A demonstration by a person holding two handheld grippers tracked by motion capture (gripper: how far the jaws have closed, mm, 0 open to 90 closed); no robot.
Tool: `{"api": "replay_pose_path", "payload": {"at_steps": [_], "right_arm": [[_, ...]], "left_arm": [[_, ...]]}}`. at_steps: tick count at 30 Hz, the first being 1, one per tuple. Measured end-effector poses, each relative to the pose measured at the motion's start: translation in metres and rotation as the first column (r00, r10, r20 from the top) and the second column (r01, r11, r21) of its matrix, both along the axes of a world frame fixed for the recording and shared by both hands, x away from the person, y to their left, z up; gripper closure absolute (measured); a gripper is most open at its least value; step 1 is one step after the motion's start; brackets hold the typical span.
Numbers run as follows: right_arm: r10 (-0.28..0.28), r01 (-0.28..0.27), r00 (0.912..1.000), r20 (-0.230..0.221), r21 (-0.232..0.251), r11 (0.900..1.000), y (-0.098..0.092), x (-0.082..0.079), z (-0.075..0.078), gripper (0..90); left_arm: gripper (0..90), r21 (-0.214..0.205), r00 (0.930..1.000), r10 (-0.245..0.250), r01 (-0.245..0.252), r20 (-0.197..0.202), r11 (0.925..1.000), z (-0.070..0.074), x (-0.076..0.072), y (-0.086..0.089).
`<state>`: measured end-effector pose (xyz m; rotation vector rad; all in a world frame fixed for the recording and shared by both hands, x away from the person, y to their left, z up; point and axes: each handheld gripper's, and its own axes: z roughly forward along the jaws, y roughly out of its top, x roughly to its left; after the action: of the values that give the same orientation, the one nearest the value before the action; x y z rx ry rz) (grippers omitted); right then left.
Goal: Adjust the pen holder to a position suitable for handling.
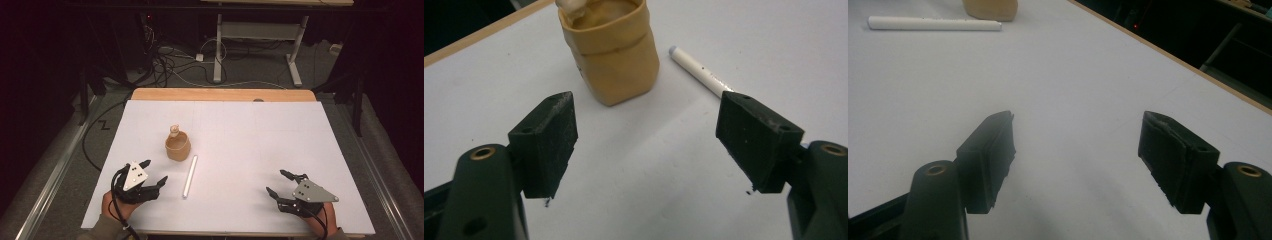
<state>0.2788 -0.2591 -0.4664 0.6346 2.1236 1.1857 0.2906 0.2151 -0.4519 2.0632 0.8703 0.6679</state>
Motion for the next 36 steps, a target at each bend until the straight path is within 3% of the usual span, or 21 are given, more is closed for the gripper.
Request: {"api": "replay_pose_path", "payload": {"at_steps": [7,18,21,29,33,36], "right_arm": [[0.006,-0.006,1.0000,-0.004,-0.006,1.0000,0.001,0.000,-0.001,30.7],[0.009,-0.009,0.9999,-0.008,-0.007,0.9999,0.001,0.000,-0.001,30.7],[0.012,-0.012,0.9999,-0.008,-0.011,0.9999,0.001,0.000,-0.002,30.6],[0.013,-0.013,0.9999,-0.007,-0.014,0.9998,0.001,0.001,-0.003,30.6],[0.009,-0.009,0.9999,-0.010,-0.011,0.9999,0.001,0.001,-0.003,30.6],[0.011,-0.011,0.9999,-0.010,-0.013,0.9999,0.001,0.001,-0.003,30.6]], "left_arm": [[21.6,-0.032,0.9987,0.050,-0.050,0.008,0.9982,0.002,0.017,-0.005],[17.5,-0.073,0.9973,0.072,-0.071,0.013,0.9948,-0.002,0.042,-0.014],[14.5,-0.090,0.9972,0.075,-0.075,-0.008,0.9931,-0.008,0.057,-0.019],[14.0,-0.125,0.9946,0.104,-0.104,-0.008,0.9867,-0.013,0.078,-0.031],[14.2,-0.146,0.9928,0.115,-0.119,-0.034,0.9821,-0.019,0.088,-0.037],[14.2,-0.138,0.9914,0.114,-0.122,-0.064,0.9829,-0.026,0.097,-0.042]]}}
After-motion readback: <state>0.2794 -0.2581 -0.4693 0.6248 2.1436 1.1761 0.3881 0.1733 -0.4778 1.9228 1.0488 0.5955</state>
